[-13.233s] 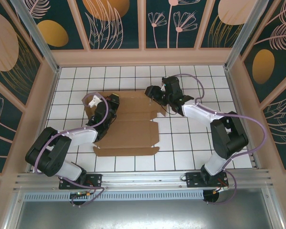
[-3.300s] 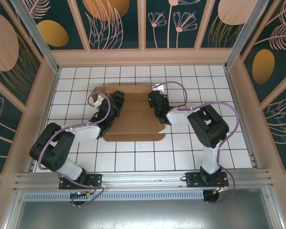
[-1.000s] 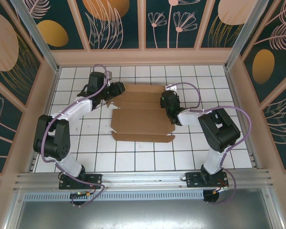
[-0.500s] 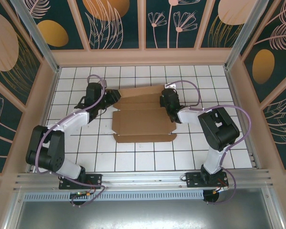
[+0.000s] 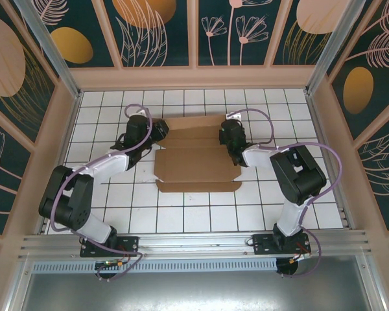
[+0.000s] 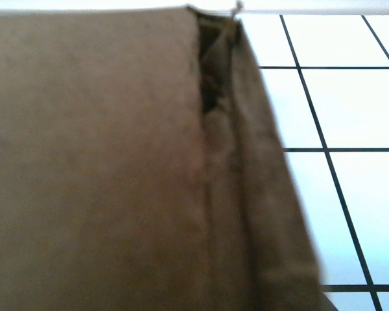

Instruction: Fold the paper box

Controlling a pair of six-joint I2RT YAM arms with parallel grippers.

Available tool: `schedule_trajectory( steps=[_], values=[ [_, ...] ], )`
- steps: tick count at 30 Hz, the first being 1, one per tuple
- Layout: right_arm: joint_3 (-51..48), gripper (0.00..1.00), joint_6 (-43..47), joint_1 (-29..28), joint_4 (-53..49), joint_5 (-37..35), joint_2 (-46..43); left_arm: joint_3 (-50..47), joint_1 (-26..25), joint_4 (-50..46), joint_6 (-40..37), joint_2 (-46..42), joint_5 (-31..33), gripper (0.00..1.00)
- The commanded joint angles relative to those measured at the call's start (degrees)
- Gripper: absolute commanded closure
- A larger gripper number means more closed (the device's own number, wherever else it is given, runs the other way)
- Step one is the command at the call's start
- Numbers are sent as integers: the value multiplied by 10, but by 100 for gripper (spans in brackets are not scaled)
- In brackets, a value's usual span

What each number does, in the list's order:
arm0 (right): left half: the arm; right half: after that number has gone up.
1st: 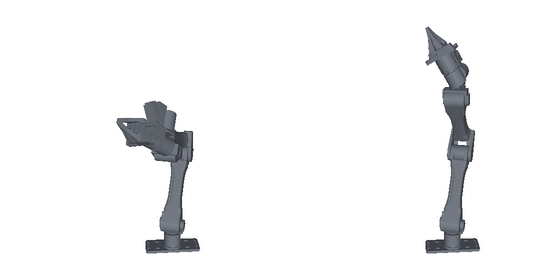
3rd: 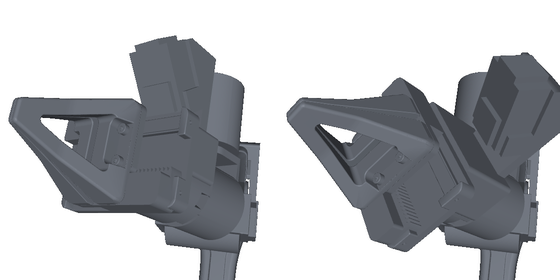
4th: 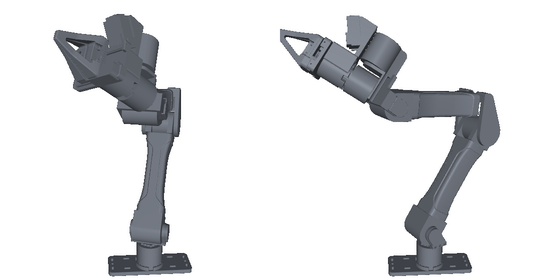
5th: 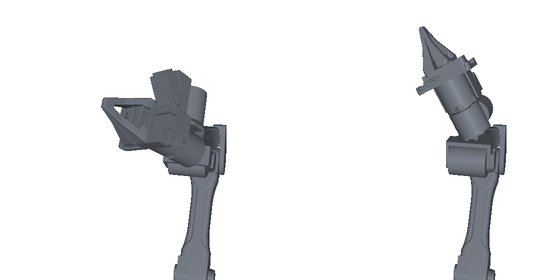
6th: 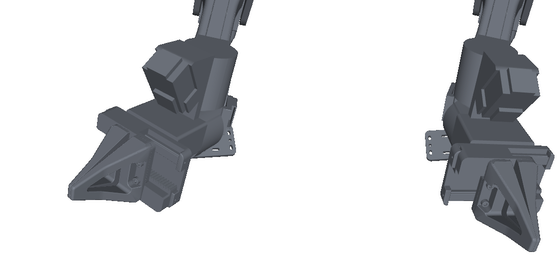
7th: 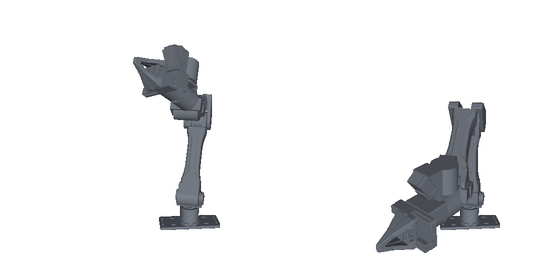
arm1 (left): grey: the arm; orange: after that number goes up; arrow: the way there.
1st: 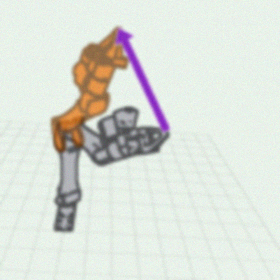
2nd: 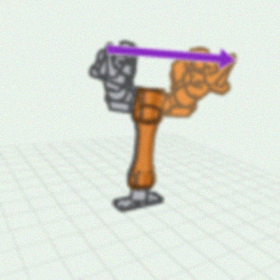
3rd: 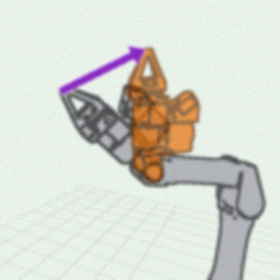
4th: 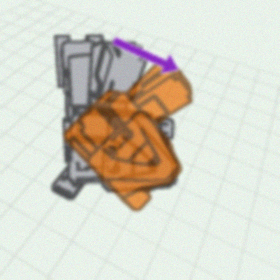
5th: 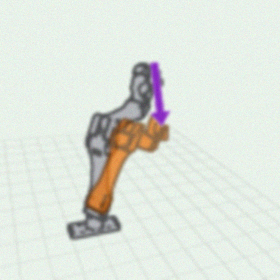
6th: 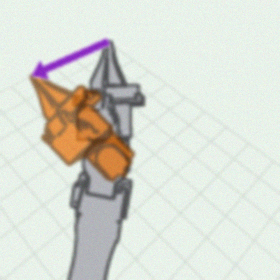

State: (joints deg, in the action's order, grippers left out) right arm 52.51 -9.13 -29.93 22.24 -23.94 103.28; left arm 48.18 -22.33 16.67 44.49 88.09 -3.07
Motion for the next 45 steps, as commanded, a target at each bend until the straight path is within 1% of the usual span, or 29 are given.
schedule_trajectory(
  steps=[1, 4, 6, 8, 9, 11, 15, 19, 22, 25, 28, 30, 32, 34, 35, 37, 39, 41, 45],
  values=[
    [7, 100, -17, 4, -55, 2, 10, -36, -8, -97, -12, -39, 37, 57],
    [7, 100, -20, 6, -55, 0, 6, -20, -3, -83, -10, -89, 34, 48],
    [11, 100, -24, 7, -58, 0, 6, -17, 8, -54, 1, -108, 3, 43],
    [11, 100, -28, 7, -58, 0, 4, -25, 23, -19, 28, -122, -34, 41],
    [13, 100, -30, 7, -60, 1, 4, -35, 32, -5, 45, -130, -51, 41],
    [13, 100, -30, 8, -62, 1, 0, -55, 40, 24, 62, -150, -59, 42],
    [11, 100, -28, 8, -63, 4, -5, -70, 49, -4, 40, -189, -9, 47],
    [10, 100, -24, 11, -67, 9, -7, -55, 86, -23, 13, -213, -6, 48],
    [11, 100, -20, 15, -68, 16, -7, -17, 109, -73, -15, -190, 14, 51],
    [14, 100, -10, 18, -71, 26, -3, 12, 129, -133, -26, -139, 60, 51],
    [21, 100, 4, 23, -79, 45, 3, -9, 151, -85, -55, -101, 53, 50],
    [25, 100, 15, 23, -86, 58, 6, -10, 163, -69, -73, -80, 42, 52],
    [31, 100, 21, 24, -94, 67, 10, 3, 165, -77, -100, -54, 27, 58],
    [38, 100, 23, 24, -102, 70, 15, 2, 165, -92, -94, -49, 2, 65],
    [42, 100, 24, 24, -106, 72, 18, -14, 165, -85, -78, -57, -13, 68],
    [43, 100, 23, 24, -108, 74, 22, -54, 165, -56, -56, -76, -36, 71],
    [41, 100, 22, 24, -104, 81, 24, -76, 165, -54, -53, -81, -18, 72],
    [42, 100, 22, 24, -104, 87, 25, -74, 167, -62, -58, -74, 0, 71],
    [45, 100, 26, 25, -108, 96, 27, -65, 168, -50, -66, -55, -23, 72]
  ],
)
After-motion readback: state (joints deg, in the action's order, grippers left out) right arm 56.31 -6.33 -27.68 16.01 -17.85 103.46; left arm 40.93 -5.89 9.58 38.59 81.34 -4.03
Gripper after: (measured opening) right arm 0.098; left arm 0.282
